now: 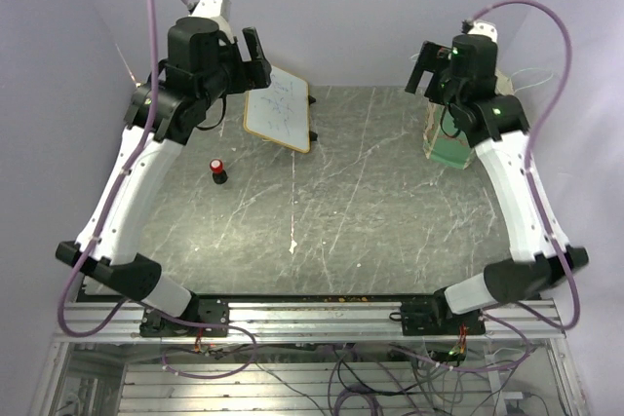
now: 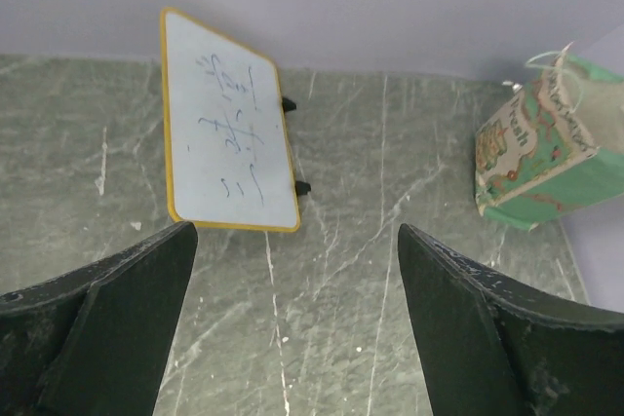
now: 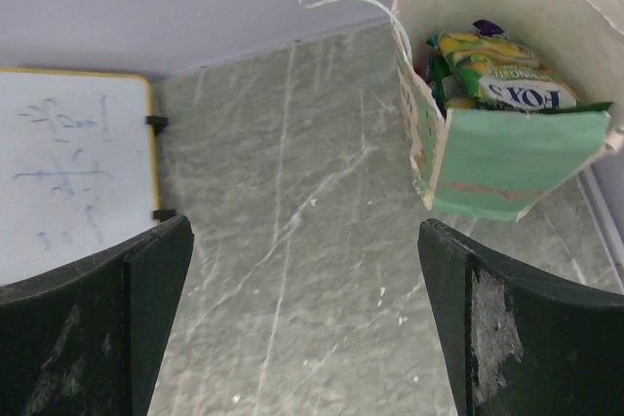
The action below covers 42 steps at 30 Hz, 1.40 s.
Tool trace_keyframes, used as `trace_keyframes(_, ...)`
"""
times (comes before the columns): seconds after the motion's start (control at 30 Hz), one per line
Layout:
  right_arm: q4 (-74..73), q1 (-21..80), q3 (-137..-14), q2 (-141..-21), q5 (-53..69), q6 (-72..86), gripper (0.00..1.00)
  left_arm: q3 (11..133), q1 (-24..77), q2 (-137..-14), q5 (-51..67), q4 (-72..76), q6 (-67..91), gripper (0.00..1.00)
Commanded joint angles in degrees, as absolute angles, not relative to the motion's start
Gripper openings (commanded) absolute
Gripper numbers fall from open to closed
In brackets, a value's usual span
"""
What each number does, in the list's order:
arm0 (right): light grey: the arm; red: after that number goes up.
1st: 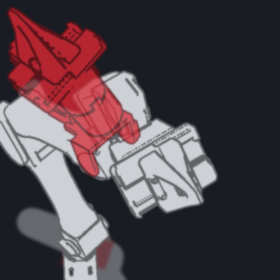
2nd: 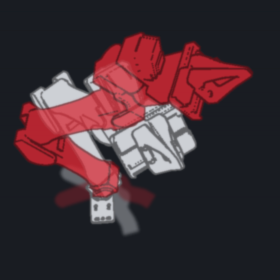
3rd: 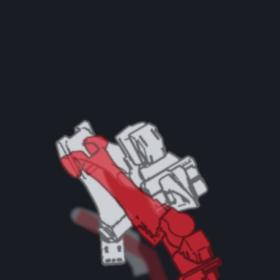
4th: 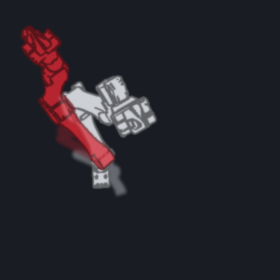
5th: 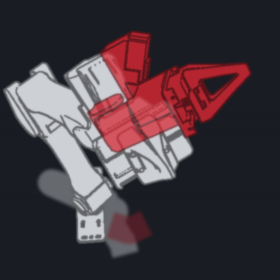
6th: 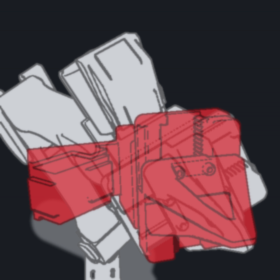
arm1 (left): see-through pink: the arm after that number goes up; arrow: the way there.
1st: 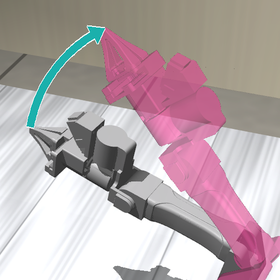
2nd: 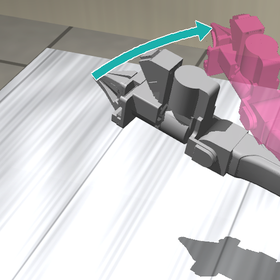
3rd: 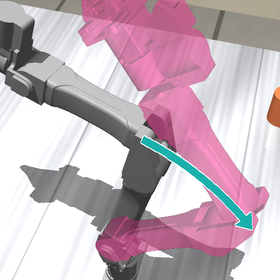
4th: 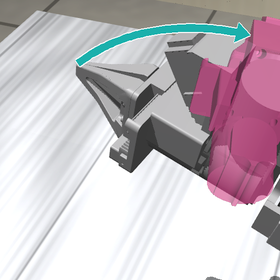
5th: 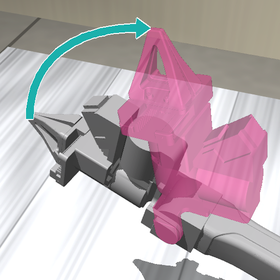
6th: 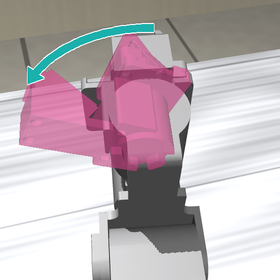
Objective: Take the snacks out of the paper bag
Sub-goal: Move the paper bag to the center of the board.
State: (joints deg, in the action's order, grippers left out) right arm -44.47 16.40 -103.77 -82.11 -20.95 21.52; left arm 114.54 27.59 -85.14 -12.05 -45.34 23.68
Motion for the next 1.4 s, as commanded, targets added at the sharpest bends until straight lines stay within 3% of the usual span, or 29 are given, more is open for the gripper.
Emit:
trace_keyframes(0.0,-38.0,13.4,-106.8,-90.6,-21.6,15.9,1.0,116.1,24.6,-89.3,-3.6,-46.6,25.1,0.95)
trace_keyframes(0.53,-28.4,5.7,-122.7,-119.5,-25.5,-4.3,0.85,121.6,10.5,-100.8,8.5,-44.3,24.3,0.99)
trace_keyframes(0.8,-26.8,4.3,-128.5,-124.5,-23.3,-5.5,0.53,121.8,9.6,-101.9,10.1,-43.7,24.3,0.99)
trace_keyframes(1.03,-27.9,4.2,-131.9,-126.1,-21.8,-5.2,0.06,120.9,9.2,-100.2,8.3,-44.7,23.6,0.99)
trace_keyframes(1.1,-28.1,4.2,-131.2,-124.7,-19.9,-4.4,0.0,120.5,9.2,-99.7,9.1,-44.3,23.8,0.99)
trace_keyframes(1.37,-30.1,5.2,-122.1,-114.9,-12.3,-1.7,0.0,116.9,9.2,-94.3,10.1,-44.4,26.2,0.99)
